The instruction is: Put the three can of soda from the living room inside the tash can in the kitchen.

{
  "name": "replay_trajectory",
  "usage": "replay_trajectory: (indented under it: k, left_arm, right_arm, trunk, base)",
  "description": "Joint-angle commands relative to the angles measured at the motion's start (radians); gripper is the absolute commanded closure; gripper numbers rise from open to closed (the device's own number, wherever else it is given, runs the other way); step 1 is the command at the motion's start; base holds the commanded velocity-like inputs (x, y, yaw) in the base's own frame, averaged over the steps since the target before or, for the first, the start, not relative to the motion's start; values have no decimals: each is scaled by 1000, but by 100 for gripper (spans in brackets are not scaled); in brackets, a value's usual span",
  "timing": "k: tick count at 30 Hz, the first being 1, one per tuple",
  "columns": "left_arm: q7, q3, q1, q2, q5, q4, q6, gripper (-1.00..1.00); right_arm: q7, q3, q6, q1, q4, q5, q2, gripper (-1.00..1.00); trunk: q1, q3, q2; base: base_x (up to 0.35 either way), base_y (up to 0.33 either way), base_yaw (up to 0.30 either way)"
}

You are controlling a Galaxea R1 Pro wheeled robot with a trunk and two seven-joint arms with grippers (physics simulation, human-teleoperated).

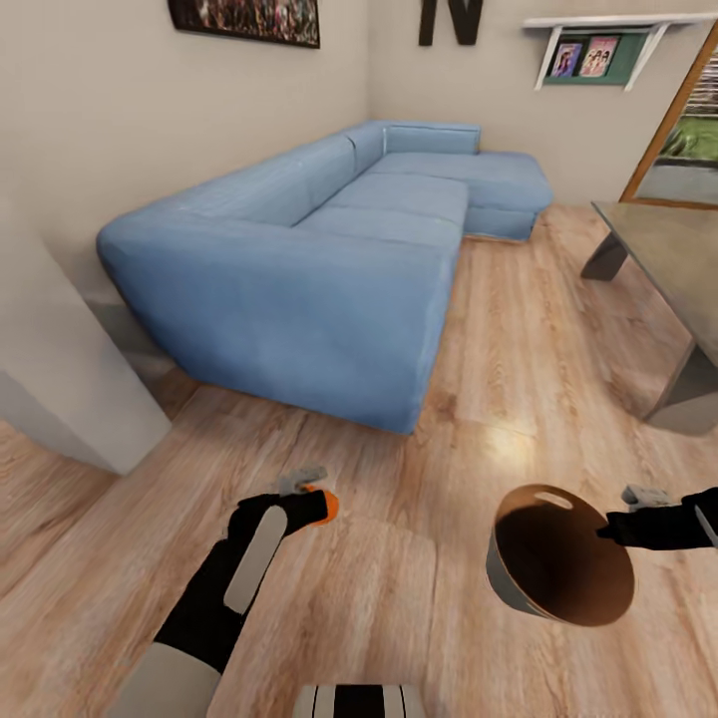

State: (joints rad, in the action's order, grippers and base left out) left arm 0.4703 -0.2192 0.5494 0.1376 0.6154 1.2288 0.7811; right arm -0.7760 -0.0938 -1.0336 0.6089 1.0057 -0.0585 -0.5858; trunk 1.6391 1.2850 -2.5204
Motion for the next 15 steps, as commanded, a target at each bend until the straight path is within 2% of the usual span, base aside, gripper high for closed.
replay_trajectory:
  k: [1,2,4,5,6,7,8,9,10,12,13,14,15]
  left_arm:
    - [1,-35,0,8,12,36,23,100]
    - [2,-52,2,12,27,57,36,100]
    - [26,-96,21,19,111,150,81,100]
    - [57,-110,35,21,160,183,93,100]
    - [74,-119,41,22,186,195,97,100]
    - [110,-143,51,23,236,213,103,100]
    - [126,-157,57,23,259,221,105,100]
    - [155,-184,75,24,303,233,108,100]
    - [167,-197,86,24,324,238,109,100]
    - [205,-246,119,26,417,264,112,100]
    - [214,-257,124,27,444,275,112,100]
    - [231,-274,136,27,502,293,112,100]
    - [239,-281,142,27,530,299,111,100]
  right_arm:
    - [2,-1,-14,1,-6,34,0,100]
    - [9,-1,-14,2,-12,34,0,100]
    - [64,-2,-14,20,-48,35,3,100]
    - [102,-2,-14,34,-67,36,10,100]
    - [121,-1,-14,40,-75,36,16,100]
    - [156,-1,-14,49,-87,37,30,100]
    - [172,-1,-14,52,-92,37,37,100]
    - [202,-1,-14,57,-99,38,51,100]
    - [217,-1,-14,59,-102,38,58,100]
    - [286,-1,-14,63,-109,38,96,100]
    - [309,-2,-14,65,-110,38,109,100]
    - [360,-2,-14,67,-115,40,134,100]
    - [385,-2,-14,69,-117,41,146,100]
  trunk:
    - [0,-4,0]
    - [-1,-8,1]
    - [-2,-16,1]
    - [-2,-19,1]
    - [-3,-23,1]
    - [-3,-27,2]
    - [-4,-31,2]
    - [-4,-35,2]
    - [-4,-39,2]
    - [-5,-47,3]
    - [-6,-50,3]
    - [-6,-54,3]
    - [-7,-58,4]
  base:
    - [0,0,-294]
    - [0,0,-294]
    - [0,0,-294]
    - [0,0,-293]
    - [0,0,-293]
    - [0,0,-293]
    - [0,0,-292]
    - [0,0,-289]
    - [0,0,-287]
    - [0,0,-259]
    - [0,0,-234]
    - [0,0,-189]
    - [0,0,-158]
